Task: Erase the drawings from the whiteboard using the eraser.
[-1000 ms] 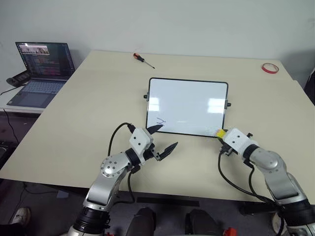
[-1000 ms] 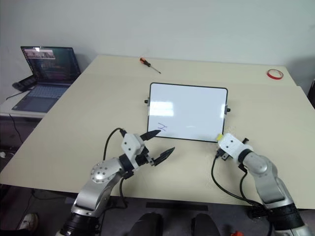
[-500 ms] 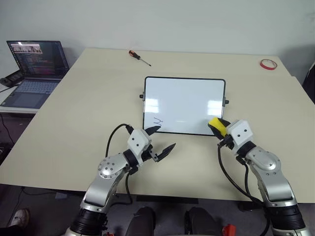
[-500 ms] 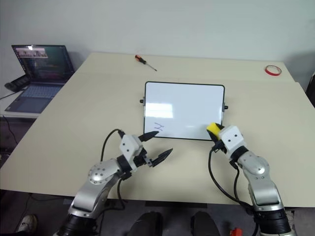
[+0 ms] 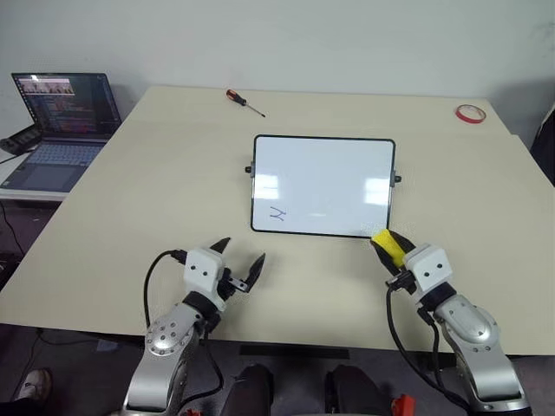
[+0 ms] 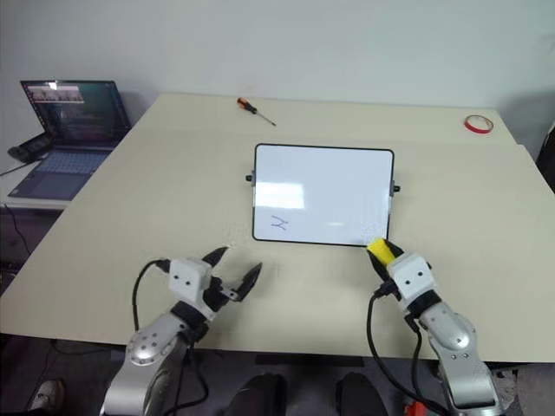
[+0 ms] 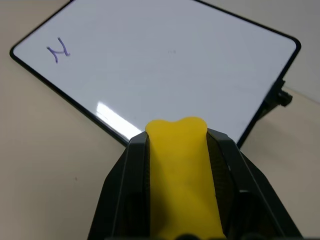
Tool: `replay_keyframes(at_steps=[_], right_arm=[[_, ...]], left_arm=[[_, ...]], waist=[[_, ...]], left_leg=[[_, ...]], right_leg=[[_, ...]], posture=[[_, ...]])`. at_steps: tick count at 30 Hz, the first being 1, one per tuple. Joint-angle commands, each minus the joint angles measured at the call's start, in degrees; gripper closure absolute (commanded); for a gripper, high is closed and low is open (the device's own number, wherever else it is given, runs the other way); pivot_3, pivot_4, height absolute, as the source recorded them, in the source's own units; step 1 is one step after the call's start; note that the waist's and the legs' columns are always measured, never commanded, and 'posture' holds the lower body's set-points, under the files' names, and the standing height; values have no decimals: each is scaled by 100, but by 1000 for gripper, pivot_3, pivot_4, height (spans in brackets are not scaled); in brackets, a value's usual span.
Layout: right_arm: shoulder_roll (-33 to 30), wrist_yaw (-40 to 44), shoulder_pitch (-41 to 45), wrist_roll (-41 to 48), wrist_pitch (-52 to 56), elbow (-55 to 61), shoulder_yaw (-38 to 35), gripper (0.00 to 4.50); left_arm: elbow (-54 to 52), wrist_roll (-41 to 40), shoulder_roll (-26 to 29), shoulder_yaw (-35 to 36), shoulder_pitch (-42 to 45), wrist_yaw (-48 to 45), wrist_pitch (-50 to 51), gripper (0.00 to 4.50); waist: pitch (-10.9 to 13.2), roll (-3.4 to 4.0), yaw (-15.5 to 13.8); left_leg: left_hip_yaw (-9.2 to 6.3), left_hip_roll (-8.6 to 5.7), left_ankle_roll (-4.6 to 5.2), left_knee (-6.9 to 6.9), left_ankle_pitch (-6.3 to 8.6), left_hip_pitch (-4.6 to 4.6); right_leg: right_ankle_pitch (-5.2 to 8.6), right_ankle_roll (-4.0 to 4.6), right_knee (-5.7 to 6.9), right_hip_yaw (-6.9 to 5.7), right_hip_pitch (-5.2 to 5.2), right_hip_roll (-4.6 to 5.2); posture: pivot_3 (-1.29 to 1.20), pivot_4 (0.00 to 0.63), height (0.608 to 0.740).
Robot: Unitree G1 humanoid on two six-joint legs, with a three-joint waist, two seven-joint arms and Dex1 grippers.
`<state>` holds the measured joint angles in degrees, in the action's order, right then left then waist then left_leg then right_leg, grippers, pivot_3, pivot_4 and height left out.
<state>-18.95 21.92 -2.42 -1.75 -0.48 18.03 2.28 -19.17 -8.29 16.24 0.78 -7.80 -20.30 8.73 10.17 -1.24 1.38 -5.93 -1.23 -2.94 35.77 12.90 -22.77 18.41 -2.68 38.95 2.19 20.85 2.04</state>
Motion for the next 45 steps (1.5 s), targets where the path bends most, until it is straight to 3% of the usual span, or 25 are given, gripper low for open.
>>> replay_keyframes(at_steps=[1, 9, 17, 30, 39, 45], right_arm=[[184, -73, 632, -82, -227, -268, 238, 3253], [907, 59, 2477, -440, -761, -1823, 1206, 3253], [1135, 193, 3420, -837, -1247, -3208, 1724, 3253], [1765, -439, 4785, -1238, -1718, -5472, 1733, 3253], [1920, -331, 5069, -1262, -2252, -7400, 1693, 3253], [1835, 60, 4639, -1280, -2420, -7249, 1789, 3253]], left_arm=[[-159, 3, -40, 123, 227, 167, 37, 0], [-126, -54, -124, 136, 420, 274, 182, 0], [-561, -87, -177, 129, -1, 369, 430, 0], [-553, -88, -214, 146, -114, 386, 433, 0], [-528, -10, -281, -16, -20, 376, 387, 0], [-458, -32, -257, 24, 41, 353, 339, 0]], waist=[[0, -2, 7], [1, -2, 42], [0, -2, 41], [1, -2, 48], [-2, -1, 54], [-6, 0, 49]], left_leg=[[-2, -2, 0, 2, 0, -1], [6, -4, -2, -6, 0, -11], [20, -4, -1, -6, 2, -12], [20, -1, -2, -6, 2, -10], [27, -2, -2, -5, 2, -5], [20, -1, -1, -4, 2, 17]], right_leg=[[0, 0, 0, -2, -1, 0], [-16, 28, 3, -2, 18, -2], [-17, 27, 6, 0, 27, 1], [-18, 30, 12, 0, 30, -2], [-18, 30, 14, 1, 27, -2], [-19, 31, 21, 1, 3, -3]], posture=[[0, 150, 740], [0, 150, 740], [0, 150, 740], [0, 150, 740], [0, 150, 740], [0, 150, 740]])
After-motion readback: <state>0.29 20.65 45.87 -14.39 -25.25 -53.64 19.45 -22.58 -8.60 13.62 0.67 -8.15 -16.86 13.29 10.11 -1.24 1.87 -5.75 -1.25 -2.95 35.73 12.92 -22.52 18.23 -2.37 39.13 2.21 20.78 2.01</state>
